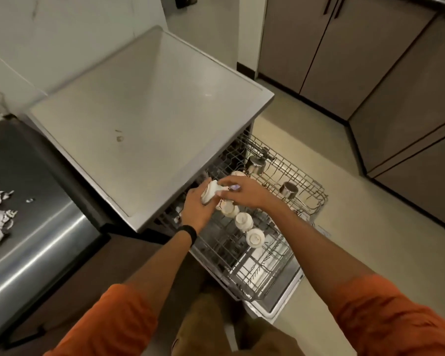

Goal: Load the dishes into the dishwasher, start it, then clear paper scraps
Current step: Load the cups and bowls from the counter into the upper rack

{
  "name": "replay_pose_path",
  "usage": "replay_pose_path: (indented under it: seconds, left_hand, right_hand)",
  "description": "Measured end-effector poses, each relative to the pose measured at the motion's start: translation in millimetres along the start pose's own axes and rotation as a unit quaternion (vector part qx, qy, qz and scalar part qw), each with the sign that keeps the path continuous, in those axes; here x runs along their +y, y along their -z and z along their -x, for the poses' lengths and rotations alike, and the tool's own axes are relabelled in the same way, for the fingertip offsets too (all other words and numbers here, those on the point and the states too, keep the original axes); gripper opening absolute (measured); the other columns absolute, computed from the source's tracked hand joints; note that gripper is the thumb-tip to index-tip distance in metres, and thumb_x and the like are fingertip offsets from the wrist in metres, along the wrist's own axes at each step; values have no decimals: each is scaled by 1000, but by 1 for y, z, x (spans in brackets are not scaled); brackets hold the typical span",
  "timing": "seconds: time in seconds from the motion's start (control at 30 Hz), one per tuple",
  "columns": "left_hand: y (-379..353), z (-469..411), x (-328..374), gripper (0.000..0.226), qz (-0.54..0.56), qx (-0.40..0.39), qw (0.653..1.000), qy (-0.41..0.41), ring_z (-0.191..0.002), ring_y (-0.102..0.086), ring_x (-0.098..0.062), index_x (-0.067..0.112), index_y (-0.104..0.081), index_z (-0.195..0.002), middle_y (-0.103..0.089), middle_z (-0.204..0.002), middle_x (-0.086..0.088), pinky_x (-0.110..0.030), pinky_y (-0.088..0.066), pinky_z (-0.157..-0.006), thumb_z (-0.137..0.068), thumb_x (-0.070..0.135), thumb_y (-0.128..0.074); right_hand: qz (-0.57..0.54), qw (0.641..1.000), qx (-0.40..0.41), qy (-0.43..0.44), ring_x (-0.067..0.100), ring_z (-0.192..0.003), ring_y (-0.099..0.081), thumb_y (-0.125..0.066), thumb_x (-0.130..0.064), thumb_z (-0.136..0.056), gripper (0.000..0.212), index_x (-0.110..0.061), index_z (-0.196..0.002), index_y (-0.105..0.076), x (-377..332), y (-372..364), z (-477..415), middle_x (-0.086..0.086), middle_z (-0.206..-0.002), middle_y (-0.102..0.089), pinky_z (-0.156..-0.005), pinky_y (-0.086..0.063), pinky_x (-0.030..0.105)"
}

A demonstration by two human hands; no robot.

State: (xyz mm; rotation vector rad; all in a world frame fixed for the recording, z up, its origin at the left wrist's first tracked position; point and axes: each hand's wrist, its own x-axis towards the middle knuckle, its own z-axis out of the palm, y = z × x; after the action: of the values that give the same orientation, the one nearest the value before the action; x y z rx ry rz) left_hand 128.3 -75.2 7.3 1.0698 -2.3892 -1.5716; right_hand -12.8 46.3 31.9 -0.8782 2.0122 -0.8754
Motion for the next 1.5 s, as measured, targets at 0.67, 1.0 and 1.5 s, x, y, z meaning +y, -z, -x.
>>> replay_pose_path:
  seconds: [0.67,1.0,1.5]
  left_hand:
    - [-45,-99,-82,27,166,121,964,167,-110,-64,-20,14,-66,-125,-64,-111,9,-45,-54,-100,-99,23,-67]
    - [-81,-137,-120,35,155,101,961,205,-111,-67,-20,29,-72,-116,-70,-116,5,-47,-60,-92,-90,5,-74]
    - [-91,-143,-145,24,146,143,950,234,-105,-69,-15,21,-73,-115,-71,-111,8,-48,-61,-87,-91,21,-76]
  right_hand:
    - [-36,987,-104,-119,23,-117,-64,-71,-9,-93,46,-11,-137,-58,86,-37,-159,8,-128,-66,-105,-52,36]
    - [8,982,-122,-141,23,-126,-57,-64,-7,-96,55,-21,-147,-49,143,-63,-188,9,-136,-60,-108,-47,36]
    - [8,990,-95,-107,21,-136,-52,-61,-8,-98,50,-24,-144,-54,147,-66,-190,7,-142,-60,-113,-45,43]
